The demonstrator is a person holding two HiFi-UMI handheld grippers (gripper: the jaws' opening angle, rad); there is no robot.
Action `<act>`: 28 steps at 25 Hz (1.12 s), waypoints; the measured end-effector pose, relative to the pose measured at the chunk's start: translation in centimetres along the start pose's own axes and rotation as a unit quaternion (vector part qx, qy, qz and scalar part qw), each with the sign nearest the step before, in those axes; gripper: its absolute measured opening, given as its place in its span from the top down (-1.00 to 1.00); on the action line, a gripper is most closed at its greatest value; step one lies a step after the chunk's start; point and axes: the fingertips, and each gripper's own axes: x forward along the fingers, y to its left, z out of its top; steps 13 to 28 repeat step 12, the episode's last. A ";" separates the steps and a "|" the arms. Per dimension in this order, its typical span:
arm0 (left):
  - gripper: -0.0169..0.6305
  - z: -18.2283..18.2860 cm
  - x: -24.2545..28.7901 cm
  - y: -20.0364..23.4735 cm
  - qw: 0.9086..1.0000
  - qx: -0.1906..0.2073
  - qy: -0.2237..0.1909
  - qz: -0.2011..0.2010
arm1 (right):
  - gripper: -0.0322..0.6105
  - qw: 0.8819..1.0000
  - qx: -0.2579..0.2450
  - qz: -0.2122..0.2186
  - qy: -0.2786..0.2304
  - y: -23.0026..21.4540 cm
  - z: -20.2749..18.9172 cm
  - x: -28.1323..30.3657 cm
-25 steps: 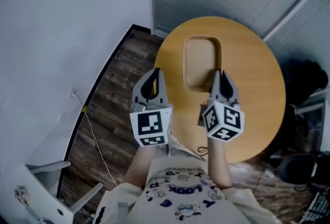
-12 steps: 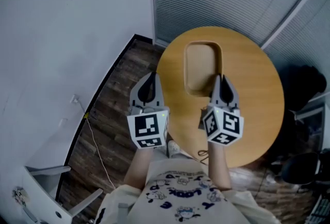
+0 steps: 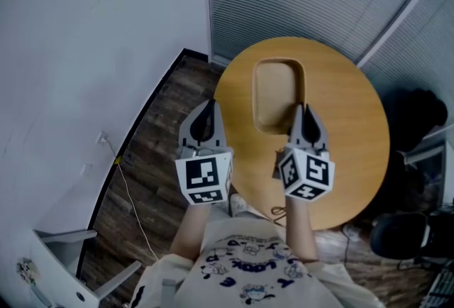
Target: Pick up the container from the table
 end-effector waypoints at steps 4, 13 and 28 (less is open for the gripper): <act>0.94 -0.1 0.2 0.0 1.000 0.000 0.002 -0.001 | 0.84 1.000 0.001 0.000 0.000 0.0 0.0 0.1; 0.94 0.0 0.1 -0.5 1.000 0.000 0.001 -0.001 | 0.84 1.000 0.003 0.003 -0.001 -0.3 -0.1 -0.1; 0.94 0.0 0.1 -0.5 1.000 0.000 0.001 -0.001 | 0.84 1.000 0.003 0.003 -0.001 -0.3 -0.1 -0.1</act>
